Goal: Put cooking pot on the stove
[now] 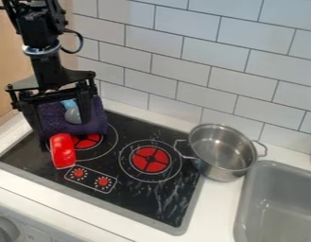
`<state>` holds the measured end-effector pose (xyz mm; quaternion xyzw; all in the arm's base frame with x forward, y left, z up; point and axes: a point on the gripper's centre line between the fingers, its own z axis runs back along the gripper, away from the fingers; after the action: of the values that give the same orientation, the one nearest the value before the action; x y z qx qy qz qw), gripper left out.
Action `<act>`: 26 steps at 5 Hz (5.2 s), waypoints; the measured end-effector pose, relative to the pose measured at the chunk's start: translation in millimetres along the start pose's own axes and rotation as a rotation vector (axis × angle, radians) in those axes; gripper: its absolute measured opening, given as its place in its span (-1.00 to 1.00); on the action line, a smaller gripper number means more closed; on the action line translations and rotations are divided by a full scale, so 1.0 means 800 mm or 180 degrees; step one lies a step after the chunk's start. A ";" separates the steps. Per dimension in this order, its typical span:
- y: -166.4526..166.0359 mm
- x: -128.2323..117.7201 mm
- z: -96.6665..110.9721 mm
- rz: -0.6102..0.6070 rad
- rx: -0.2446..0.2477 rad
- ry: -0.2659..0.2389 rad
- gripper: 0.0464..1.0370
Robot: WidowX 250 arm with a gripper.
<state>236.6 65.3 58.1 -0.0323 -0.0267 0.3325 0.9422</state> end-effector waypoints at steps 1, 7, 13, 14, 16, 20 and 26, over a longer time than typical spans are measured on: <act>0.007 -0.013 -0.014 0.0001 0.0081 0.0183 0.92; -0.136 0.016 -0.016 -0.1610 0.0478 0.0078 0.92; -0.254 -0.007 -0.052 -0.2507 0.0436 0.0002 0.92; -0.259 -0.008 -0.075 -0.2604 0.0434 0.0134 0.92; -0.259 -0.007 -0.082 -0.2581 0.0366 0.0101 0.81; -0.254 -0.009 -0.085 -0.2553 0.0408 0.0132 -0.90; -0.164 -0.049 0.002 -0.2403 0.0297 -0.0443 -0.99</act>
<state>288.0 -60.9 69.1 0.0452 -0.0854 -0.0354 0.9947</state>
